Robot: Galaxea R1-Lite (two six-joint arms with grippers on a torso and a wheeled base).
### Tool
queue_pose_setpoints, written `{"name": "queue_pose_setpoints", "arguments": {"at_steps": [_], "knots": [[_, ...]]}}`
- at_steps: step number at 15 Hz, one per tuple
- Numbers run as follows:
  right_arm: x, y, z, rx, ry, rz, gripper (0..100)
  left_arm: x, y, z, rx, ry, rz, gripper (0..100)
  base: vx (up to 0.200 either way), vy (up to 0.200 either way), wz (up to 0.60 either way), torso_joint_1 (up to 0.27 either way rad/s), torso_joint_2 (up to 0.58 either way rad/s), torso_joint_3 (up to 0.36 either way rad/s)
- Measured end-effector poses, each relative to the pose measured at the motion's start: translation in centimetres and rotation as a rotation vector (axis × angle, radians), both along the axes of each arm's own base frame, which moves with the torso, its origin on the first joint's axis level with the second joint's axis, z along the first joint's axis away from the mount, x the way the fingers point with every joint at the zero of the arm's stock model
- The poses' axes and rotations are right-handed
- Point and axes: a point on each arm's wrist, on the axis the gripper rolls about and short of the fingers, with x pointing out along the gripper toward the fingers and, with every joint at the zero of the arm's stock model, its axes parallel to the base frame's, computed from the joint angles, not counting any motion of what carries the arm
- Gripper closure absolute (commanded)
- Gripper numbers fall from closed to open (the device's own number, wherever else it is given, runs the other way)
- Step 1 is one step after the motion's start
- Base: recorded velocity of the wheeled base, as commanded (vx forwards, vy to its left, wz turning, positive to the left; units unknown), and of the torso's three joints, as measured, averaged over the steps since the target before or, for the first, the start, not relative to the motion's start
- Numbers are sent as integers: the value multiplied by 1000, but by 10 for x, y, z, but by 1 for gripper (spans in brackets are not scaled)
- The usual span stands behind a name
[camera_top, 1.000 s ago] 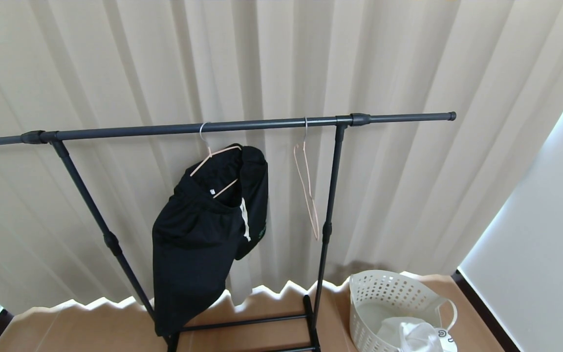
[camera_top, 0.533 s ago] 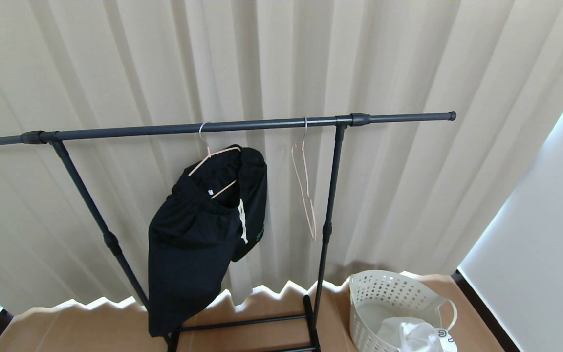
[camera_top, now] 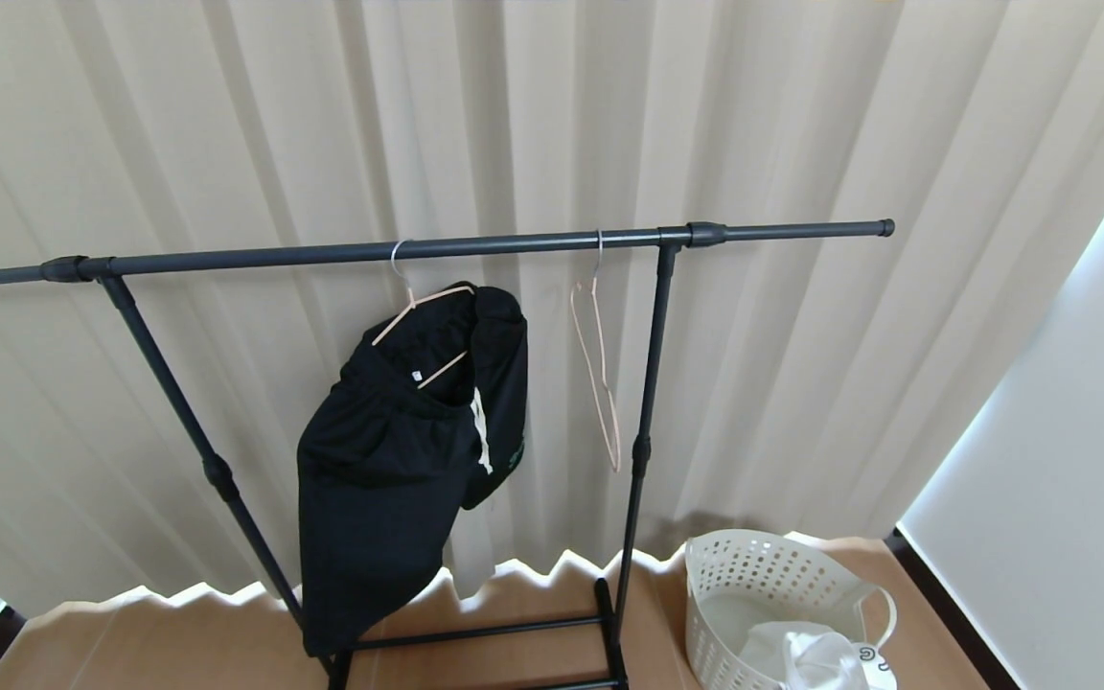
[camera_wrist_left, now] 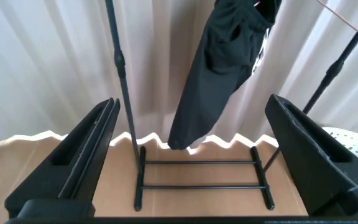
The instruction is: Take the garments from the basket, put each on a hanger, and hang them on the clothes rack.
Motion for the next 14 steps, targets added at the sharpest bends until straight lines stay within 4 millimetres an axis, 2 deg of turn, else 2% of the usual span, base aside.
{"name": "queue_pose_setpoints", "arguments": {"at_steps": [4, 14], "knots": [[0, 0, 0, -1, -1, 1, 0, -3, 1, -1, 2, -40, -73, 0, 0, 0, 0, 0, 0, 0], [0, 0, 0, 4, 0, -1, 0, -6, 1, -2, 2, -79, -72, 0, 0, 0, 0, -144, 330, 172]]}}
